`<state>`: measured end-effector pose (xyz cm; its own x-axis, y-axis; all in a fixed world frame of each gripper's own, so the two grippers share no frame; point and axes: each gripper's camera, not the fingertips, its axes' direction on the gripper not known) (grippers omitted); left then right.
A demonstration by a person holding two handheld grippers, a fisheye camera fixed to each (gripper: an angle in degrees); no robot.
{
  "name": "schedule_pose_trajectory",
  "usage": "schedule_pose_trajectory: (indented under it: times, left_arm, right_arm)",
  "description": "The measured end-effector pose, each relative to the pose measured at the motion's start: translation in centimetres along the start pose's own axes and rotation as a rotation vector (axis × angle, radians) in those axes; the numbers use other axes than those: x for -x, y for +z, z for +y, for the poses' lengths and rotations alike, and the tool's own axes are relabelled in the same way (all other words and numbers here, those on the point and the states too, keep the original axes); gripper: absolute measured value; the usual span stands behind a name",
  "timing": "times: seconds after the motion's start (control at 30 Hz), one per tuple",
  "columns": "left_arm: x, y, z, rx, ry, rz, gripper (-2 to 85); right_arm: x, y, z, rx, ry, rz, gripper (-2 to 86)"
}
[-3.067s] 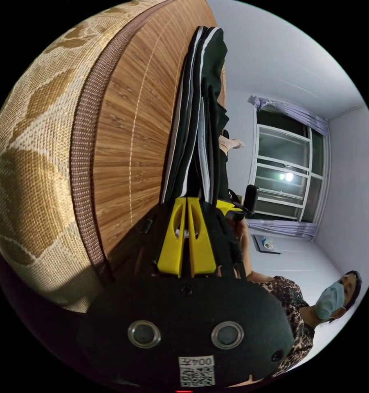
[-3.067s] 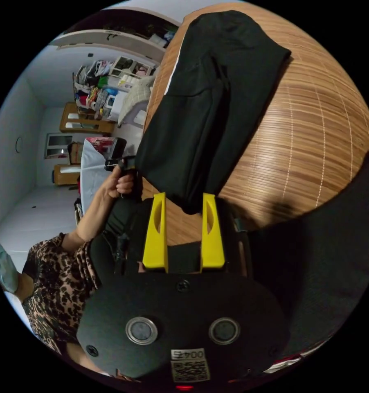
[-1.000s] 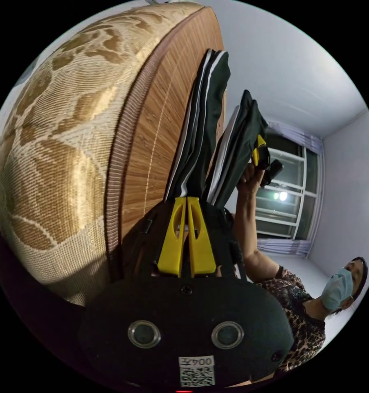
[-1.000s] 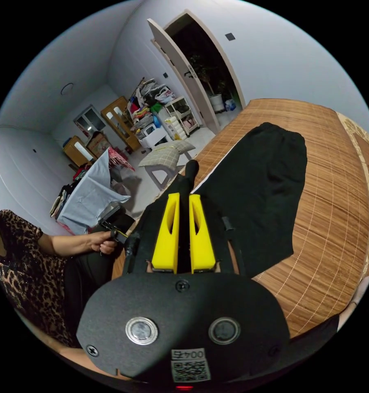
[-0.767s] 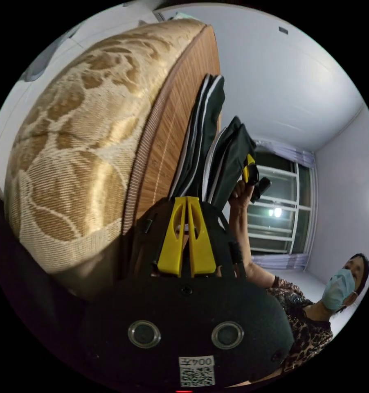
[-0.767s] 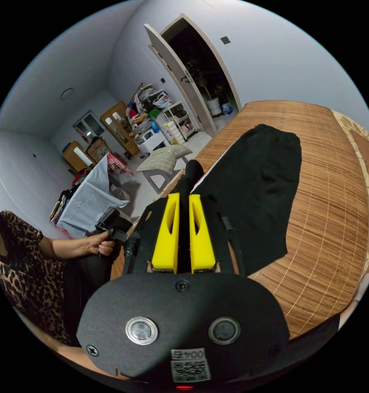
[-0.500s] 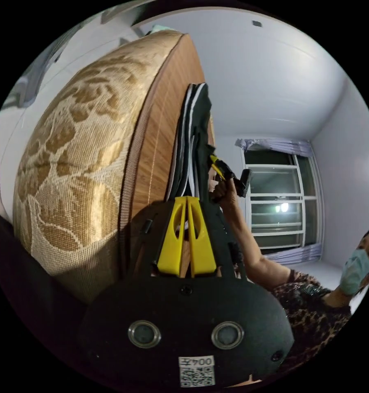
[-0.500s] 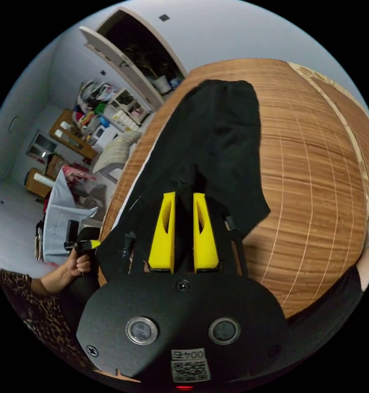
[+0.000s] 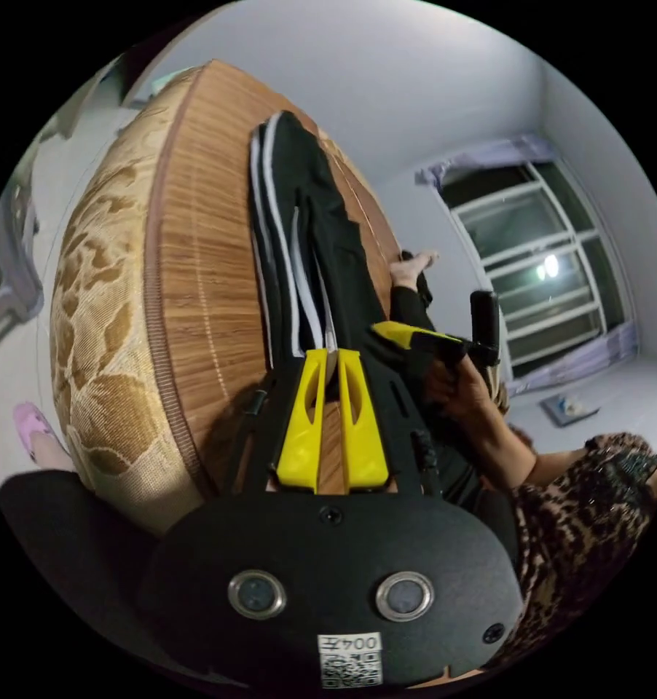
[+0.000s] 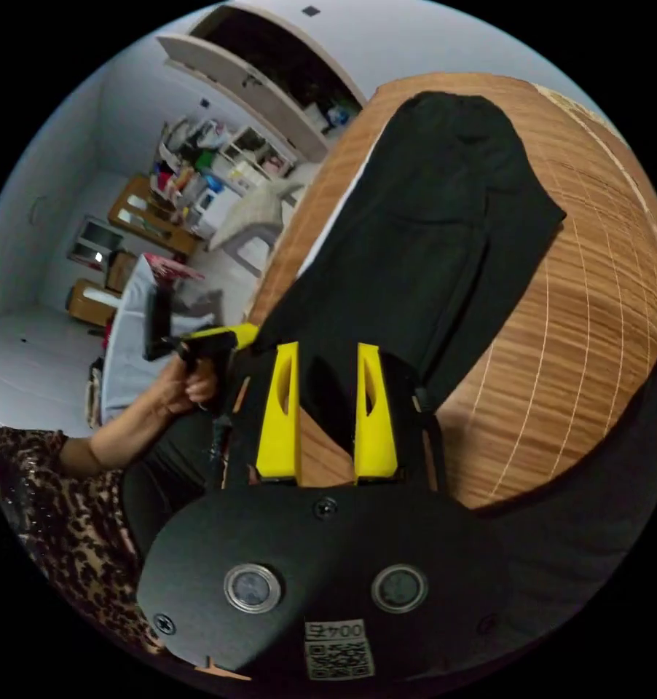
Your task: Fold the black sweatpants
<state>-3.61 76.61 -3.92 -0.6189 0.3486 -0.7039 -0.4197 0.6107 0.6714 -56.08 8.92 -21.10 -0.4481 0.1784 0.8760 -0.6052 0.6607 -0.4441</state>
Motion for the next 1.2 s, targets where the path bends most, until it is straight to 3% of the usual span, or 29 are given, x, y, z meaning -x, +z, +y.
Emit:
schedule_pose_trajectory:
  times: [0.13, 0.2, 0.4, 0.57, 0.9, 1.07, 1.2]
  left_arm:
    - [-3.9, 2.0, 0.3, 0.116, 0.139, -0.072, 1.9]
    - [-4.8, 2.0, 0.3, 0.116, 0.158, -0.111, 1.6]
    - [-4.3, 1.2, 0.4, 0.046, 0.069, -0.069, 1.4]
    - [-5.9, 2.7, 0.2, 0.068, 0.130, -0.062, 2.4]
    - [-8.1, 6.0, -1.0, 0.136, 0.187, -0.199, 6.5]
    - [-9.0, 6.7, -2.0, 0.139, 0.213, -0.206, 3.4]
    - [-10.6, 6.4, -2.7, 0.191, 0.254, -0.359, 1.9]
  right_arm:
    - [2.7, 3.2, 2.2, 0.149, -0.093, 0.263, 10.3]
    - [3.3, 3.7, 3.0, 0.142, -0.127, 0.297, 10.2]
    - [2.6, 4.2, 4.6, 0.065, -0.084, 0.225, 8.6]
    - [2.7, 4.3, 5.6, 0.020, -0.064, 0.219, 8.1]
    - [3.0, 4.6, 6.7, 0.018, -0.064, 0.212, 8.3]
    - [3.1, 4.6, 6.9, 0.022, -0.080, 0.224, 8.2]
    - [3.5, 4.6, 7.0, 0.026, -0.124, 0.240, 8.0]
